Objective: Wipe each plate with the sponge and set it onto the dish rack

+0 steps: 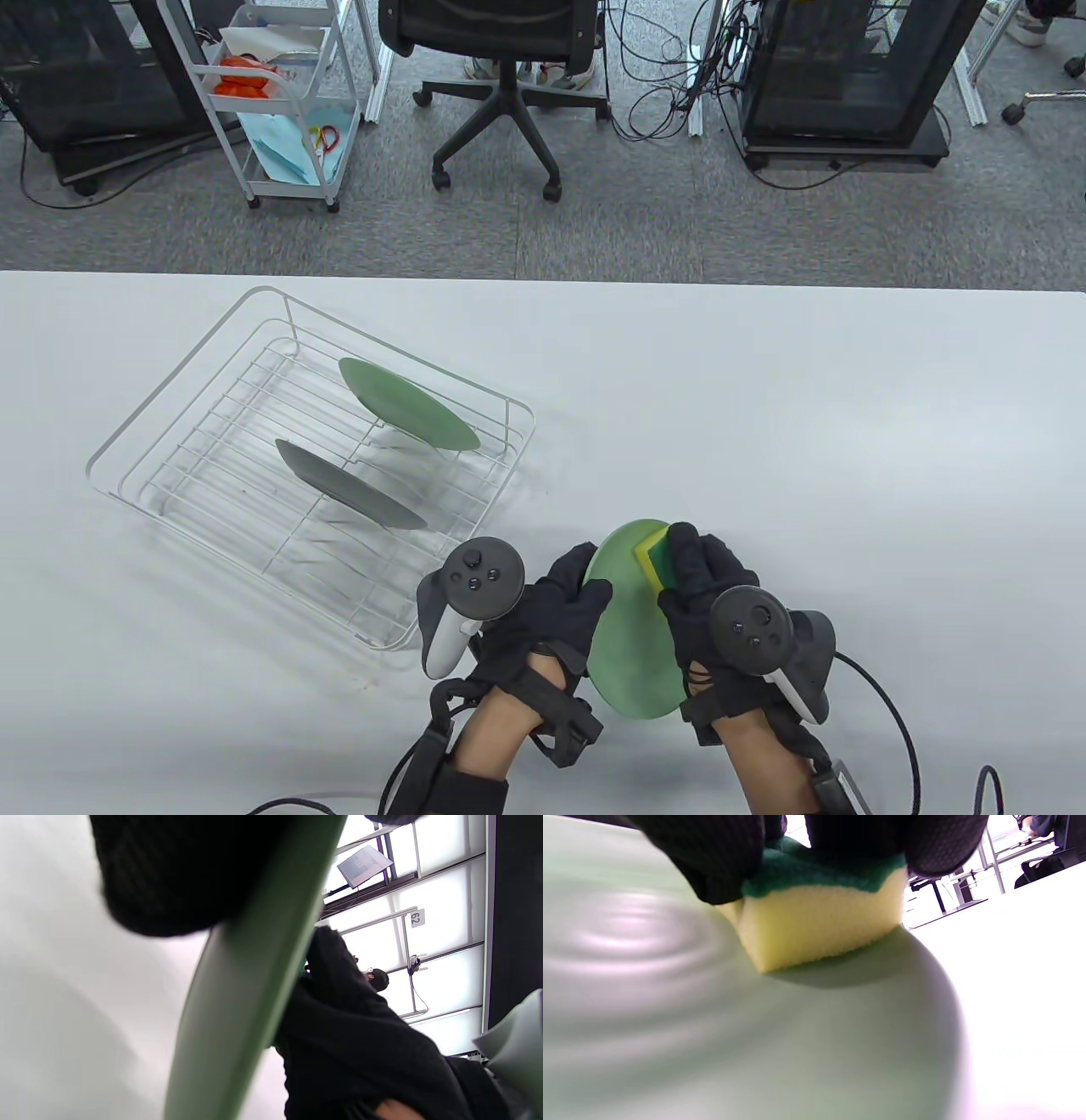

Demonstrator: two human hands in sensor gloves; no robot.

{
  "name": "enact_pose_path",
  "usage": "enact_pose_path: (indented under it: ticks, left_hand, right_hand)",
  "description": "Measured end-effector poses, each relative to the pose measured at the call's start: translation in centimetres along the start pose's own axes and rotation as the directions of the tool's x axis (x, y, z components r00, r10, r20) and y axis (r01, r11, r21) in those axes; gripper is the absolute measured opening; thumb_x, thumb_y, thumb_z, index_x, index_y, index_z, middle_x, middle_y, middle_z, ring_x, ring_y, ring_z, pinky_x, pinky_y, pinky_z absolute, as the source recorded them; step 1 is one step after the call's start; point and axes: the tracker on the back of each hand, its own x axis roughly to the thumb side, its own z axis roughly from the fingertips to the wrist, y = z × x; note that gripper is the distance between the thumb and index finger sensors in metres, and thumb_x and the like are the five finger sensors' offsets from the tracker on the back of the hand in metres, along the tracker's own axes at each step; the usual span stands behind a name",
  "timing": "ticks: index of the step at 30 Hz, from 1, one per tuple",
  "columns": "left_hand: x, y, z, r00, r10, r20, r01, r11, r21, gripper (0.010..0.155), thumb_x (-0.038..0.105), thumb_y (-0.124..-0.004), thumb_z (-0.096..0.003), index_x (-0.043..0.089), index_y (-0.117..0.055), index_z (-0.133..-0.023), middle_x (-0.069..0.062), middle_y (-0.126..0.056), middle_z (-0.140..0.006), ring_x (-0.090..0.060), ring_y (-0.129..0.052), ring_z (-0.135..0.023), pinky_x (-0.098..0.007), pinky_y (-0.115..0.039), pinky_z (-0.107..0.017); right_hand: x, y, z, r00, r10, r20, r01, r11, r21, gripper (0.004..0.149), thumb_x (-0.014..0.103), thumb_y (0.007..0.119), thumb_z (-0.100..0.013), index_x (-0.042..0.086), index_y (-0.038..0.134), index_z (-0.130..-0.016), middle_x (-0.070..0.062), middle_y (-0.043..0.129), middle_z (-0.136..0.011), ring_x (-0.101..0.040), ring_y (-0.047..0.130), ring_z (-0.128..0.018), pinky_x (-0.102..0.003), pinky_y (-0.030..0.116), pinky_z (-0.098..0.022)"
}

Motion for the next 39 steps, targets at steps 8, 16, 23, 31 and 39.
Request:
enact_pose_path:
  ticks: [8, 16, 23, 31, 39]
  left_hand:
    - [-0.1, 1.6, 0.6, 1.0, -0.008, -0.003, 0.008, 0.995, 0.101, 0.064, 0.046, -0.061, -0.0417, 0.017, -0.043, -0.096, -0.018, -0.068, -0.084, -0.019, -0.102, -0.021, -0.047, -0.082, -0.053]
    - [-0.4, 2.7, 1.0, 0.999, -0.041, -0.03, 0.046, 0.983, 0.178, 0.065, 0.047, -0.061, -0.0416, 0.018, -0.043, -0.097, -0.017, -0.066, -0.086, -0.021, -0.1, -0.023, -0.047, -0.08, -0.055]
    - [-0.7, 2.7, 1.0, 0.997, -0.047, -0.055, 0.056, 0.982, 0.18, 0.064, 0.046, -0.061, -0.0415, 0.018, -0.043, -0.097, -0.017, -0.064, -0.087, -0.023, -0.099, -0.024, -0.048, -0.078, -0.056]
    - [-0.6, 1.3, 0.3, 0.998, -0.045, -0.032, 0.047, 0.996, 0.079, 0.065, 0.049, -0.061, -0.0412, 0.018, -0.046, -0.096, -0.018, -0.066, -0.085, -0.023, -0.098, -0.022, -0.048, -0.079, -0.055]
    - [-0.6, -0.2, -0.3, 0.999, -0.04, -0.026, 0.039, 0.998, -0.04, 0.066, 0.052, -0.058, -0.0408, 0.017, -0.048, -0.096, -0.018, -0.068, -0.084, -0.02, -0.099, -0.018, -0.047, -0.082, -0.052]
  right_hand:
    - [0.7, 0.6, 0.3, 0.997, 0.068, -0.027, -0.062, 0.982, 0.18, 0.065, 0.039, 0.085, -0.038, 0.036, 0.054, -0.095, -0.013, 0.064, -0.098, -0.034, 0.084, -0.078, -0.049, 0.071, -0.057]
    - [2.3, 2.1, 1.2, 0.997, 0.011, 0.075, -0.038, 0.93, 0.365, 0.066, 0.04, 0.085, -0.037, 0.035, 0.054, -0.095, -0.013, 0.065, -0.097, -0.034, 0.084, -0.078, -0.049, 0.071, -0.057]
    - [3.8, 2.7, 1.6, 0.95, -0.208, 0.233, 0.093, 0.9, 0.426, 0.069, 0.04, 0.085, -0.038, 0.033, 0.049, -0.096, -0.013, 0.063, -0.098, -0.034, 0.084, -0.079, -0.049, 0.071, -0.058]
    - [4.3, 2.3, 1.7, 0.912, -0.311, 0.269, 0.218, 0.921, 0.324, 0.077, 0.044, 0.086, -0.036, 0.03, 0.04, -0.097, -0.014, 0.061, -0.097, -0.032, 0.088, -0.075, -0.049, 0.074, -0.057]
    - [3.3, 1.2, 1.3, 0.952, -0.216, 0.218, 0.19, 0.972, 0.135, 0.077, 0.046, 0.085, -0.036, 0.027, 0.042, -0.096, -0.015, 0.065, -0.094, -0.032, 0.091, -0.071, -0.048, 0.076, -0.054]
